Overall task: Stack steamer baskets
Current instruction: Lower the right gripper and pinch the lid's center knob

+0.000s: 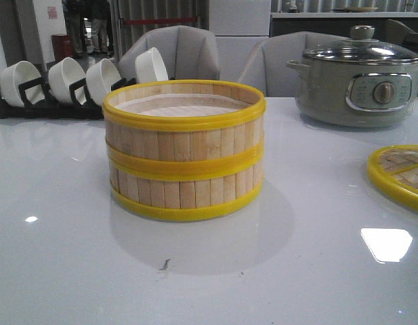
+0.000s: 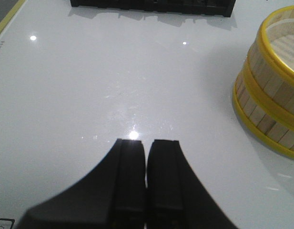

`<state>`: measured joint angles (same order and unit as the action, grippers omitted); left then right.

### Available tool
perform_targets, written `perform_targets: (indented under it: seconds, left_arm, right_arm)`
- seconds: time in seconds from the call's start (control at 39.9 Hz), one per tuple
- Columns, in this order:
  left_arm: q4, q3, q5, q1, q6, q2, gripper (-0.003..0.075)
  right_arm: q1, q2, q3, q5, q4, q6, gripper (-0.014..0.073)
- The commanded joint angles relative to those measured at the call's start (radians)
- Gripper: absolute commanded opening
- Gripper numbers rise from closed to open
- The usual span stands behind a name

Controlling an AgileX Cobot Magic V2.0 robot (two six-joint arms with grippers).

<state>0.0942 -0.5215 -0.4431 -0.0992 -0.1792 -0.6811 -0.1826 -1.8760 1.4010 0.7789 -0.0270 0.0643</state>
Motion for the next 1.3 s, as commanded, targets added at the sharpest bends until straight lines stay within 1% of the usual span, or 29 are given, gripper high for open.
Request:
perform_targets:
  seconds: [0.0,1.08,1.18,1.28]
  left_arm:
    - [-0.006,-0.029,0.078,0.001,-0.005,0.003,0.0084]
    - [-0.006,-0.029,0.078,0.001,-0.005,0.003,0.0083]
    - [-0.006,-0.029,0.078,0.001,-0.005,0.003,0.0083]
    - [-0.006,-0.029,0.078,0.001,-0.005,0.003,0.0083]
  right_arm:
    - [-0.01,0.046,0.035,-0.024,0.011,-0.012,0.0371]
    - [-0.014,-0.002,0.035,-0.05,0.004,-0.012,0.0367]
    - [-0.014,-0.002,0.035,-0.051,0.002,-0.012,0.0318]
    - [-0.012,-0.002,0.035,-0.051,0.002,-0.012,0.0246]
